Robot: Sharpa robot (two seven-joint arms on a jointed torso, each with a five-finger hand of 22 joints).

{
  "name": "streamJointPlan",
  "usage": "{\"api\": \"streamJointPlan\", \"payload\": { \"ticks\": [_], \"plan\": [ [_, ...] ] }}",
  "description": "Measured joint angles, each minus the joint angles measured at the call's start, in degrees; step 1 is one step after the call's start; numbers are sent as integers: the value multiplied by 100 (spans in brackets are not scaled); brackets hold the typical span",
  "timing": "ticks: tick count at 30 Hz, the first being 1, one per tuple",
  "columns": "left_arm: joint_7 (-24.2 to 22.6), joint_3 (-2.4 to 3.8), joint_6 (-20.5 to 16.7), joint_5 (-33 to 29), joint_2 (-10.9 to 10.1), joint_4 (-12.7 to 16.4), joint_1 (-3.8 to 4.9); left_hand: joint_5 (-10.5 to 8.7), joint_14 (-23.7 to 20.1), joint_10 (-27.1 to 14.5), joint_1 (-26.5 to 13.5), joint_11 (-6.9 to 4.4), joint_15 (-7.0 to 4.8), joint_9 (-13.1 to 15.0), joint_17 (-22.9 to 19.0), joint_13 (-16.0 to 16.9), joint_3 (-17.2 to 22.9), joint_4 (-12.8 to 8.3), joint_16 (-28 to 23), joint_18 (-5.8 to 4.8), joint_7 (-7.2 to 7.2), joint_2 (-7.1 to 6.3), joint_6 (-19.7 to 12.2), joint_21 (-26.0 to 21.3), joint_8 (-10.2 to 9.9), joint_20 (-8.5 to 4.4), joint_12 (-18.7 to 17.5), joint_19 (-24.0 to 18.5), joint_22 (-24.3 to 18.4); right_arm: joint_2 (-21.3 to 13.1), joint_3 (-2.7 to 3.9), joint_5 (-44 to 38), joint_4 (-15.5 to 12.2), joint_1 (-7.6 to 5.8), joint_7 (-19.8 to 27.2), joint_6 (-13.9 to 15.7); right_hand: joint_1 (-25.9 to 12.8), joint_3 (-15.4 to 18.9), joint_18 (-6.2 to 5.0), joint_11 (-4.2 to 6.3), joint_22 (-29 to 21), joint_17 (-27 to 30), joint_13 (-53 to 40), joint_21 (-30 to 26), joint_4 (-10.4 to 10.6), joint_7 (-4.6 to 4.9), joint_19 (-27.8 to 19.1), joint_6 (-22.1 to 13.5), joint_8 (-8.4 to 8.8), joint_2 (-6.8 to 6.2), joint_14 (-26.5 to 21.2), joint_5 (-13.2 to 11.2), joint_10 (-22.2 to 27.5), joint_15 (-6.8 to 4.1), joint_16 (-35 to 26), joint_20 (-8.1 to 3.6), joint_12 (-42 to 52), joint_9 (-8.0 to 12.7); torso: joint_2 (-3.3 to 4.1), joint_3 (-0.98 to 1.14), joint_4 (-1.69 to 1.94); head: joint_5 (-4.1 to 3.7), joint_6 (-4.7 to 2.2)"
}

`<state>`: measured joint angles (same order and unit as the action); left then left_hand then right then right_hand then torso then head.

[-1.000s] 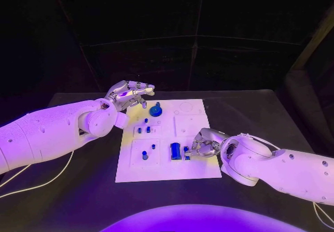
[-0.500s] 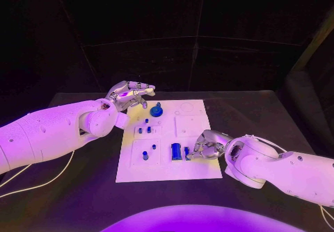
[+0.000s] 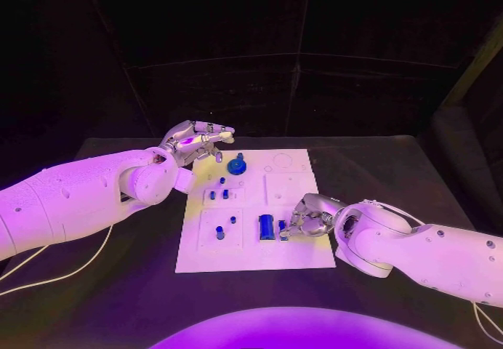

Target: Assemble the parts on the task board

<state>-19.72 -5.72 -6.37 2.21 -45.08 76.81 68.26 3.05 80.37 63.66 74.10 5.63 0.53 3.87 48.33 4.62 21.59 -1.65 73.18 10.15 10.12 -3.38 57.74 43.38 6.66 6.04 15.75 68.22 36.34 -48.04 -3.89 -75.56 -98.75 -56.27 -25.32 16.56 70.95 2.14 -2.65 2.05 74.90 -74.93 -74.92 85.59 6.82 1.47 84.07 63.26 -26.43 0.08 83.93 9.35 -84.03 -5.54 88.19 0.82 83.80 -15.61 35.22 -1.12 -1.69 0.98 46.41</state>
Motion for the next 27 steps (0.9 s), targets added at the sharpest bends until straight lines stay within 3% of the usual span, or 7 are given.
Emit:
{"api": "streamJointPlan", "payload": {
  "ticks": [17, 27],
  "plan": [
    [1, 0, 2, 0, 3, -4, 0, 0, 0, 0, 0, 0, 0, 0, 0, 0, 0, 0, 0, 0, 0, 0, 0, 0, 0, 0, 0, 0, 1, 73, 1, -114, 45, 0, -15, 9, 60, 16, 0, 0, 0, 1, 0, 0, -47, 0, 0, 0, 1, 16, 0, -1, 0, 0, 0, 0, 0, -5, 1, 2, -14, -10, 8],
    [1, 0, 6, 0, 7, -9, 0, 0, 0, 0, 0, 0, 0, 0, 0, 0, 0, 0, 0, 0, 0, 0, 0, 0, 7, 0, 16, 0, 1, -16, -1, -55, -113, 3, 165, 129, 60, 119, 0, -1, 0, 1, -1, 0, -7, 0, 0, 0, -35, 16, 0, -1, 0, 0, 0, 0, 0, -31, 0, 2, -14, -27, -24]
  ]
}}
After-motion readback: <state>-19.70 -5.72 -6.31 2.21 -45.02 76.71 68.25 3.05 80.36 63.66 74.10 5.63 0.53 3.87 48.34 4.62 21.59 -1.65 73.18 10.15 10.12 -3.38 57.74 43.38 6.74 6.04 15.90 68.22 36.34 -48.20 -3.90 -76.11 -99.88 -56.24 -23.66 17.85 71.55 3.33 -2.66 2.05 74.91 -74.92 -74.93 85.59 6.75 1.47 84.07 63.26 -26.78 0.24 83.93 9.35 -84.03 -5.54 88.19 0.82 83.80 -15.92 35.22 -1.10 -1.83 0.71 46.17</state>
